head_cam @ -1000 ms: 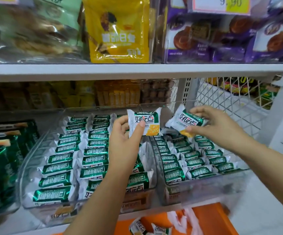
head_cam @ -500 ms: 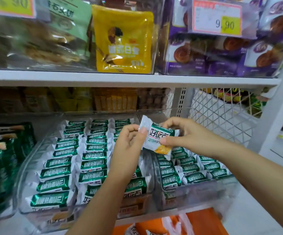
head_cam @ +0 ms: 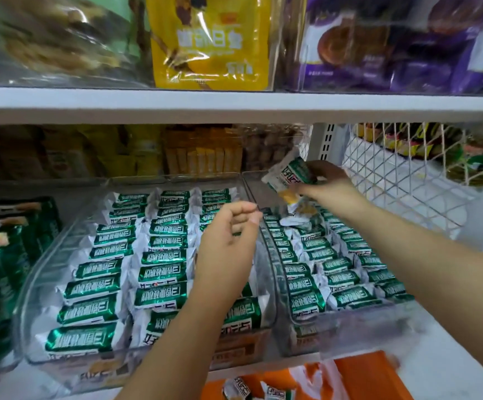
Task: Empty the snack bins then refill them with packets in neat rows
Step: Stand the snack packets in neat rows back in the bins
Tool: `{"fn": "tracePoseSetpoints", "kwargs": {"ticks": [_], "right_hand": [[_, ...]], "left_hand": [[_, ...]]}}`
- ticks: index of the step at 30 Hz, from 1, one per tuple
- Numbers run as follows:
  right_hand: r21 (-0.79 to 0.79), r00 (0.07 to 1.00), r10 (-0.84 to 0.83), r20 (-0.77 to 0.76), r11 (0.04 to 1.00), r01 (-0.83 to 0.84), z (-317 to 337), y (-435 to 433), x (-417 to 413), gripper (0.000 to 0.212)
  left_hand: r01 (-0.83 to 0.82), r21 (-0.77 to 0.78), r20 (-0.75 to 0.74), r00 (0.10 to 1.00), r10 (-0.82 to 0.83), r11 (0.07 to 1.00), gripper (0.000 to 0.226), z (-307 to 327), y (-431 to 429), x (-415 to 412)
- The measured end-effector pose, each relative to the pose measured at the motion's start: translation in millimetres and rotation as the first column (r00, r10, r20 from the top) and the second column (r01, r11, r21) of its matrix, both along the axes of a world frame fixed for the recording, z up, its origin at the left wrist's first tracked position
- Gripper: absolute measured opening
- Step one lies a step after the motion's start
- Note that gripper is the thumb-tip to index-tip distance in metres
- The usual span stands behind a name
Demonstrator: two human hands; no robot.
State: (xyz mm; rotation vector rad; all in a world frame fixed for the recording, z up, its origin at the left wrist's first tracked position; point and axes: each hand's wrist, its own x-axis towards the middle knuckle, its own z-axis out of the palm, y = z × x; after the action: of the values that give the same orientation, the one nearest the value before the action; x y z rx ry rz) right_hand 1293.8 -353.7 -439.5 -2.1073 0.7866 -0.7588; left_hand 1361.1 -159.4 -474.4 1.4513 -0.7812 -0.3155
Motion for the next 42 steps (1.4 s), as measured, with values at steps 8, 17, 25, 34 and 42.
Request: {"fn": "tracePoseSetpoints", "kwargs": {"ticks": [8, 17, 25, 34, 42], "right_hand": [[-0.144, 0.976, 0.123, -0.18, 0.978, -0.15, -32, -20, 37, 0.069], [-0.289, 0.843, 0.153, -0.516, 0.895, -0.34, -16, -23, 61, 0.074], [-0.485, 0.835, 0.052, -0.547, 0.794, -0.367, -48, -19, 59, 0.051], [-0.224, 0.923, 0.045, -0.382, 0.965, -0.139, -21, -23, 6, 0.054], [-0.083, 0.84, 0.096, -0.535, 0.983, -0.165, -20, -39, -12, 0.053]], "left_hand": [[0.006, -0.01, 0.027, 1.0, -0.006, 1.0, 0.008, -2, -2, 2], [0.029, 0.005, 0.024, 0.999, -0.029, 1.0, 0.008, -3, -2, 2], [0.04, 0.005, 0.013, 0.999, -0.04, 0.999, 0.01, -5, -3, 3], [0.051, -0.001, 0.034, 0.998, -0.051, 0.999, 0.009, -3, -1, 1], [0.04, -0.005, 0.046, 0.998, -0.04, 0.999, 0.01, -3, -2, 1]]}}
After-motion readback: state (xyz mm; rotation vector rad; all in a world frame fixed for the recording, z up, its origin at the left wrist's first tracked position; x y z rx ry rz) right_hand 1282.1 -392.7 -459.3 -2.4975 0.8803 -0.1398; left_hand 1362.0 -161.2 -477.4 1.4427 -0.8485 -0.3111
